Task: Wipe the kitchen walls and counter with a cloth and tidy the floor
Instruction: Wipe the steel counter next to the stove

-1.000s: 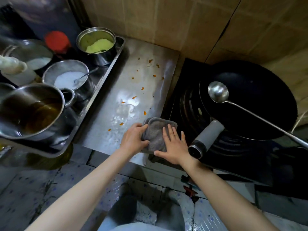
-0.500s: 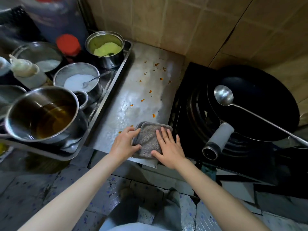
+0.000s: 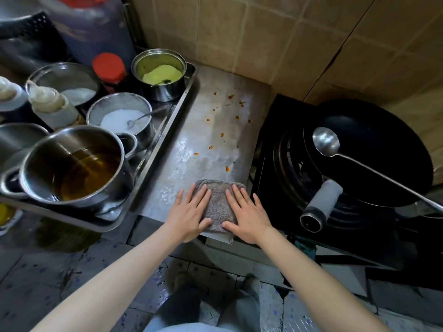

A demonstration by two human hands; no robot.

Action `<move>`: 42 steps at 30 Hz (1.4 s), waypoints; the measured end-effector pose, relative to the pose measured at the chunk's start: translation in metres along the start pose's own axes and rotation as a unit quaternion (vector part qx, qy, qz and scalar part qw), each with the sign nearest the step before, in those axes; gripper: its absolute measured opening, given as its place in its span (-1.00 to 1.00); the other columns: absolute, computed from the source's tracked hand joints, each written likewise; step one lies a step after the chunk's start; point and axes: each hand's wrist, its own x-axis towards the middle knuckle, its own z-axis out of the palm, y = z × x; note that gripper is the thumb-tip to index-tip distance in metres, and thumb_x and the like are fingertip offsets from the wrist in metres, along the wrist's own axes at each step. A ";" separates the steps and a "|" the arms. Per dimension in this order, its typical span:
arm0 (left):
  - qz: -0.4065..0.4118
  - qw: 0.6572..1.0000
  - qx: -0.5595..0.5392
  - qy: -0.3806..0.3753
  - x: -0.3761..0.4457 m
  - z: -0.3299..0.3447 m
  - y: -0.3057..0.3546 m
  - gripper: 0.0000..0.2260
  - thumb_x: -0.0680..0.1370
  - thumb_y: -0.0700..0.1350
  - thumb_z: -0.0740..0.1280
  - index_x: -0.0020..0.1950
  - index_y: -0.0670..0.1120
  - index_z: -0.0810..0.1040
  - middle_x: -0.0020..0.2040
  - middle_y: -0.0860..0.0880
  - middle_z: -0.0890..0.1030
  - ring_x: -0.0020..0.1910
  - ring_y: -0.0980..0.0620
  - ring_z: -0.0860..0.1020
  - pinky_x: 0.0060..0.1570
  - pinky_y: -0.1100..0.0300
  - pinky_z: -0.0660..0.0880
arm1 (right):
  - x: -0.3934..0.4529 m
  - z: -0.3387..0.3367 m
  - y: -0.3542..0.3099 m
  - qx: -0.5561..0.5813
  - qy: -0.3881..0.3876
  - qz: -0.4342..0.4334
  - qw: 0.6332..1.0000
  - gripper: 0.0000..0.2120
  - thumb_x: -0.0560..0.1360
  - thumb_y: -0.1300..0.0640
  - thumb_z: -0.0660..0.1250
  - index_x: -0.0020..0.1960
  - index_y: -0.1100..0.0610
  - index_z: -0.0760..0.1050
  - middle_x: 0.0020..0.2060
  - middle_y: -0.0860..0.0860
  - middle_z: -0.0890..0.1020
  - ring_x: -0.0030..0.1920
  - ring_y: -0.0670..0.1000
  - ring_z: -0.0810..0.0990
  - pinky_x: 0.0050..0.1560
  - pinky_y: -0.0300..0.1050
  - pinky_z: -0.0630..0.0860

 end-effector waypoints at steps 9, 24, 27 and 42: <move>-0.007 0.998 0.010 0.056 -0.012 0.015 -0.021 -0.27 0.46 0.30 -0.11 0.50 -0.12 0.12 0.50 -0.03 0.11 0.48 -0.10 0.15 0.44 -0.06 0.02 | 0.001 0.000 -0.016 -0.023 -0.014 -0.011 1.000 -0.22 0.52 -0.27 0.05 0.52 -0.02 -0.30 0.52 0.00 -0.27 0.52 0.06 -0.25 0.47 0.06 -0.24; -0.067 0.993 0.093 0.016 -0.026 -0.002 -0.066 -0.31 0.55 0.29 -0.16 0.53 -0.07 -0.28 0.52 0.01 -0.27 0.52 -0.07 -0.21 0.45 -0.06 -0.22 | 0.033 -0.014 -0.062 -0.019 -0.036 -0.016 0.999 -0.18 0.49 -0.33 0.06 0.54 -0.01 -0.27 0.53 0.02 -0.23 0.53 0.07 -0.22 0.46 0.15 -0.23; -0.067 0.995 0.077 0.013 -0.027 -0.009 -0.058 -0.32 0.59 0.23 -0.07 0.53 -0.12 -0.26 0.54 -0.06 -0.22 0.53 -0.07 -0.20 0.45 -0.06 -0.20 | 0.033 -0.018 -0.062 -0.008 -0.029 -0.016 0.999 -0.22 0.52 -0.29 0.04 0.55 0.03 -0.24 0.53 0.03 -0.20 0.53 0.07 -0.20 0.46 0.15 -0.22; -0.076 0.997 0.023 -0.009 -0.023 0.000 -0.054 -0.15 0.28 0.31 -0.43 0.51 -0.04 -0.30 0.54 0.01 -0.23 0.53 0.01 -0.19 0.45 -0.08 -0.20 | 0.046 -0.021 -0.050 -0.034 -0.044 -0.052 0.997 -0.10 0.45 -0.34 0.14 0.54 0.01 -0.29 0.53 0.01 -0.24 0.53 0.03 -0.22 0.47 0.16 -0.19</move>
